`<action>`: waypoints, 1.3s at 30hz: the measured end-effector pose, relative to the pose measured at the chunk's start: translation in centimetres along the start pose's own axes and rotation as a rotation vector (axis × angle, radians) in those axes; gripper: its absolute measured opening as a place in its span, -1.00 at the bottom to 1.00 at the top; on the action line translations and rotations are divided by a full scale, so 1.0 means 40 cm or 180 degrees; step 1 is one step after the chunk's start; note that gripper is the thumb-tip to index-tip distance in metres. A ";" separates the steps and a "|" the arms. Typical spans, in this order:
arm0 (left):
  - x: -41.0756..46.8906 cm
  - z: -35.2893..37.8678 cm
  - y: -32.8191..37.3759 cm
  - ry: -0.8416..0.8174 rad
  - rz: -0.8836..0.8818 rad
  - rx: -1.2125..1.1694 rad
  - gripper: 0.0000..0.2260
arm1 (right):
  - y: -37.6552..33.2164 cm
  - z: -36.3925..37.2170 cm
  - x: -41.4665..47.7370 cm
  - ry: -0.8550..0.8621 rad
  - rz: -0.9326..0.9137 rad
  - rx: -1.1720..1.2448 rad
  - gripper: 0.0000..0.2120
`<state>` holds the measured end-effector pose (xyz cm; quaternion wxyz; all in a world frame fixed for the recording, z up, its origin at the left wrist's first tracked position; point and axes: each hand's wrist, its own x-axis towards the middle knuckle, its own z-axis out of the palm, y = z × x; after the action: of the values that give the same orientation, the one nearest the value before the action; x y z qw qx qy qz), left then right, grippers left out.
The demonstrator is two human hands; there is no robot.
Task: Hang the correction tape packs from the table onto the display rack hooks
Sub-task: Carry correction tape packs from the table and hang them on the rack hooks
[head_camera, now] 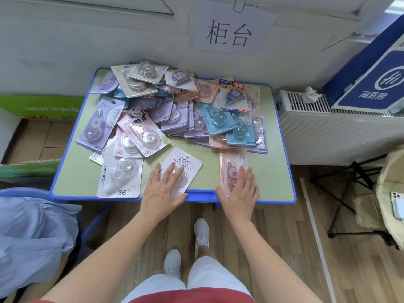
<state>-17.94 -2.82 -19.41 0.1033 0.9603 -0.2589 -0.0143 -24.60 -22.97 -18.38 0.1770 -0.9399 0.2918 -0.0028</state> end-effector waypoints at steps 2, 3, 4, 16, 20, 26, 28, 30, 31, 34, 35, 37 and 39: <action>0.001 -0.001 0.001 -0.0041 -0.0038 0.0016 -0.39 | -0.005 -0.005 0.020 -0.0159 0.0042 -0.0059 -0.17; 0.000 -0.002 0.003 -0.0054 -0.0059 0.0010 -0.40 | -0.007 -0.006 0.026 -0.0191 0.0059 -0.0114 -0.18; 0.000 -0.005 0.004 -0.0072 -0.0089 -0.0014 -0.40 | -0.008 -0.008 0.029 -0.0204 0.0062 -0.0148 -0.20; -0.026 -0.029 0.028 -0.0157 -0.0246 -0.0292 -0.36 | 0.000 -0.041 -0.047 -0.0165 0.0304 0.0094 -0.37; -0.061 -0.039 0.048 0.0097 -0.0050 -0.0282 -0.34 | 0.022 -0.039 -0.120 0.0039 0.0324 0.0183 -0.42; -0.132 -0.028 0.102 0.0085 0.0230 -0.0351 -0.40 | 0.094 -0.044 -0.252 0.0026 0.0692 0.0253 -0.41; -0.156 -0.021 0.135 0.0071 0.0423 -0.0341 -0.41 | 0.133 -0.051 -0.300 0.0098 0.0821 0.0318 -0.42; -0.175 -0.012 0.174 0.0027 0.0665 -0.0306 -0.41 | 0.179 -0.061 -0.352 0.0118 0.1005 0.0374 -0.44; -0.184 -0.009 0.200 -0.0012 0.0767 -0.0299 -0.41 | 0.206 -0.066 -0.378 0.0134 0.1093 0.0378 -0.45; -0.219 -0.002 0.300 -0.0174 0.0999 -0.0322 -0.39 | 0.292 -0.089 -0.467 0.0254 0.1368 0.0365 -0.47; -0.236 0.001 0.336 -0.0198 0.1121 -0.0313 -0.39 | 0.323 -0.097 -0.500 0.0298 0.1470 0.0386 -0.47; -0.280 0.011 0.412 -0.0283 0.1386 -0.0302 -0.38 | 0.387 -0.113 -0.579 0.0395 0.1678 0.0441 -0.47; -0.338 0.026 0.490 -0.0319 0.1677 -0.0283 -0.34 | 0.455 -0.131 -0.672 0.0510 0.1894 0.0484 -0.49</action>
<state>-39.41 -12.82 -16.75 0.1325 0.8524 -0.5038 -0.0459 -57.43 -23.90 -16.90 0.2163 -0.7942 0.5660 -0.0467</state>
